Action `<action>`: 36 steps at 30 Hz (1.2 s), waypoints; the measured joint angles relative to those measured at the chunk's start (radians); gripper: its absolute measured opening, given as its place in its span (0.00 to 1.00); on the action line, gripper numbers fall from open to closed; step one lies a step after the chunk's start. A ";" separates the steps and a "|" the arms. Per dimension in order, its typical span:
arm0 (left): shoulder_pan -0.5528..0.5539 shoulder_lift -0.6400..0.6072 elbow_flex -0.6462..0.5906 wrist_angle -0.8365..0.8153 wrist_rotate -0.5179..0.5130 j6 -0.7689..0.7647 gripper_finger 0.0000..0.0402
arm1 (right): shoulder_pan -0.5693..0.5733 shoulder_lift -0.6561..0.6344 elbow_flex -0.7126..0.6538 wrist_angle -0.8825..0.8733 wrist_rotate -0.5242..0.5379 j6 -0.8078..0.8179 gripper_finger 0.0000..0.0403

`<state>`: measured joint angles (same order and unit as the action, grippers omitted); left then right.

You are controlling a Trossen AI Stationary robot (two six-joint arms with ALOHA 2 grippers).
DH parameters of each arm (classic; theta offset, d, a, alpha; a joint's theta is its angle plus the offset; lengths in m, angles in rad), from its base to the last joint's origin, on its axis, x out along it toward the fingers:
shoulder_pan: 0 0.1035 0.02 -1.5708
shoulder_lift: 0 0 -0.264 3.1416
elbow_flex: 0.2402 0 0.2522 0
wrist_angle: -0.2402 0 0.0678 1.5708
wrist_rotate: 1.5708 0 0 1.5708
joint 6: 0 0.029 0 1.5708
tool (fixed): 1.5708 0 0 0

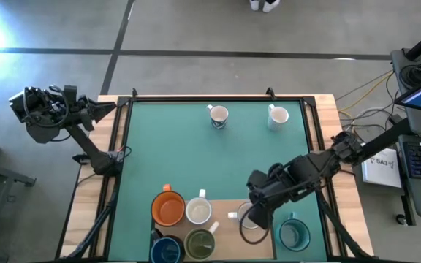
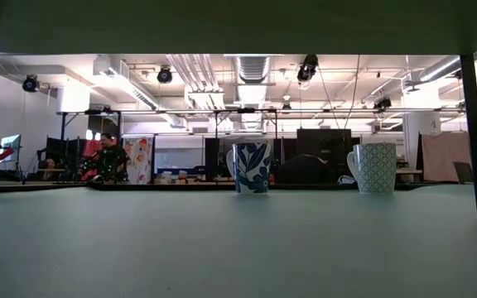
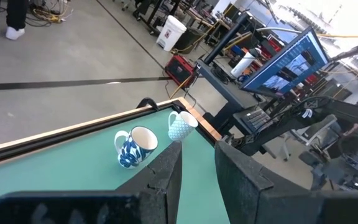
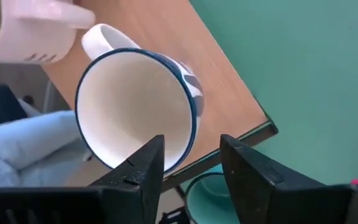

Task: Place coffee mugs
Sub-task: Put the bottom blue patterned mug on the shelf

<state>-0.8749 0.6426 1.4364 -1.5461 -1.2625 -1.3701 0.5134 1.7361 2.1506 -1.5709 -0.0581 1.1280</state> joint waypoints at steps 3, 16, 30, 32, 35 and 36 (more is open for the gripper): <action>0.000 0.000 0.000 -0.003 0.000 0.000 0.20 | 0.011 0.000 -0.022 0.000 0.005 0.036 0.39; 0.000 0.000 -0.012 -0.004 0.019 0.000 0.20 | 0.012 0.001 -0.148 0.028 0.001 0.066 0.36; 0.000 -0.001 -0.069 -0.004 0.019 -0.054 0.20 | 0.012 0.002 -0.150 0.047 0.000 -0.274 0.05; 0.000 -0.001 -0.068 -0.003 0.018 -0.060 0.20 | 0.012 0.002 -0.148 0.076 0.006 -0.343 0.05; 0.000 -0.002 -0.065 -0.003 0.017 -0.064 0.20 | 0.010 0.002 -0.148 0.132 0.009 -0.418 0.05; 0.000 -0.002 -0.064 -0.003 0.017 -0.069 0.20 | 0.010 0.002 -0.148 0.154 0.009 -0.433 0.04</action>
<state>-0.8749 0.6407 1.3720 -1.5489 -1.2457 -1.4393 0.5232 1.7378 2.0022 -1.4169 -0.0486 0.6954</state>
